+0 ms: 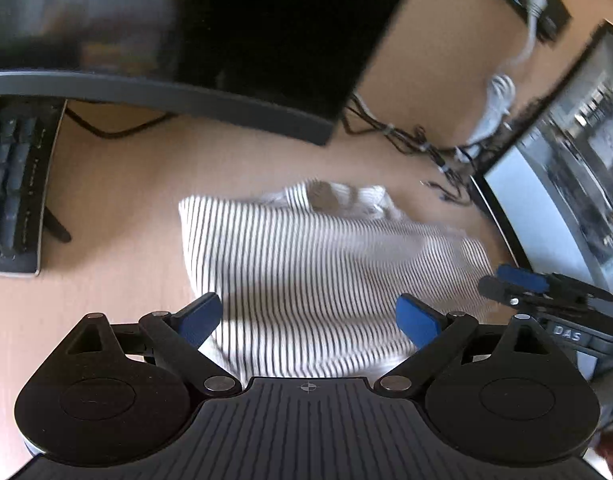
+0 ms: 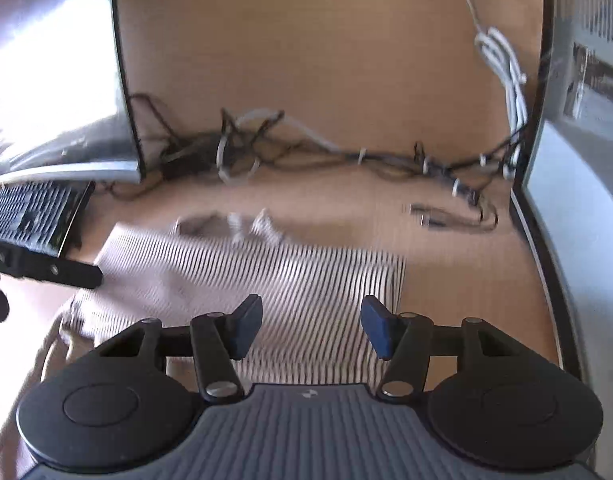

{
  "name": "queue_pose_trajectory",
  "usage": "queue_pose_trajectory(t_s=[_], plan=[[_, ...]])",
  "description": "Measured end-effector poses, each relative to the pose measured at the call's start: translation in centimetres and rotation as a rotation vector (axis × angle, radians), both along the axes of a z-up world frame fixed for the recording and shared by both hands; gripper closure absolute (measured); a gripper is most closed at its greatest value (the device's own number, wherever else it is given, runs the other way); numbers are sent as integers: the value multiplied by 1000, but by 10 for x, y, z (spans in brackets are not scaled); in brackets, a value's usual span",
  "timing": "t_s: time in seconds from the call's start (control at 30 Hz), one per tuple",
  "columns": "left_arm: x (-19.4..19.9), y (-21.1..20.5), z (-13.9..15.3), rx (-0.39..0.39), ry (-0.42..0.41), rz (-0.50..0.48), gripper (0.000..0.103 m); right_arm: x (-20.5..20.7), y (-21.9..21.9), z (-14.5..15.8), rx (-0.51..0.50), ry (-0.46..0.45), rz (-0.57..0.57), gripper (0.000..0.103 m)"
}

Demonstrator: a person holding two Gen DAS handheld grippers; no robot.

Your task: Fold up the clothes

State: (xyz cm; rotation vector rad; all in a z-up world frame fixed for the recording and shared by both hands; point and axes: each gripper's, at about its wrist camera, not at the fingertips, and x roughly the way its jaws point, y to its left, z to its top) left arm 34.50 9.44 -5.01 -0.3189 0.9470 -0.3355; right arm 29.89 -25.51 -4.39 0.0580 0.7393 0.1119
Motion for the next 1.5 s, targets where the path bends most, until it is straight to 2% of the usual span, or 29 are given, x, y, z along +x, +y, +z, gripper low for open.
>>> queue_pose_trajectory(t_s=[0.23,0.4,0.5,0.6,0.67,0.77,0.9,0.97,1.13,1.17,1.2,1.23,1.3,1.37,1.5], plan=[[15,-7,-10,80,1,-13,16,-2,-2,-6,-40,16,29,48],[10,16,-11,40,24,23,13,-3,-3,-10,-68,28,49,46],[12,22,-16,25,56,30,13,-6,-5,-26,-115,103,60,45],[15,25,-20,-14,79,33,13,2,-24,-24,33,140,-16,44],[18,26,-23,-38,88,38,13,10,-40,-13,132,105,-79,43],[23,22,-27,-28,75,44,13,35,-58,-15,224,107,-148,41],[30,14,-31,-3,50,47,11,57,-53,-24,264,129,-99,41],[32,8,-33,16,33,40,10,68,-50,-29,283,140,-74,37],[44,4,-36,9,-12,38,11,96,-42,-40,332,167,-11,37],[46,2,-37,18,-27,36,17,102,-41,-42,342,172,2,46],[46,0,-36,47,-43,38,31,107,-39,-44,352,177,14,64],[46,-1,-35,63,-50,37,38,113,-38,-47,361,183,27,68],[45,-1,-33,86,-59,34,59,114,-33,-43,322,175,42,74],[39,-2,-23,95,-81,11,67,109,-27,-32,260,141,74,75],[7,-1,11,120,-163,-85,70,73,-19,9,229,48,139,77]])
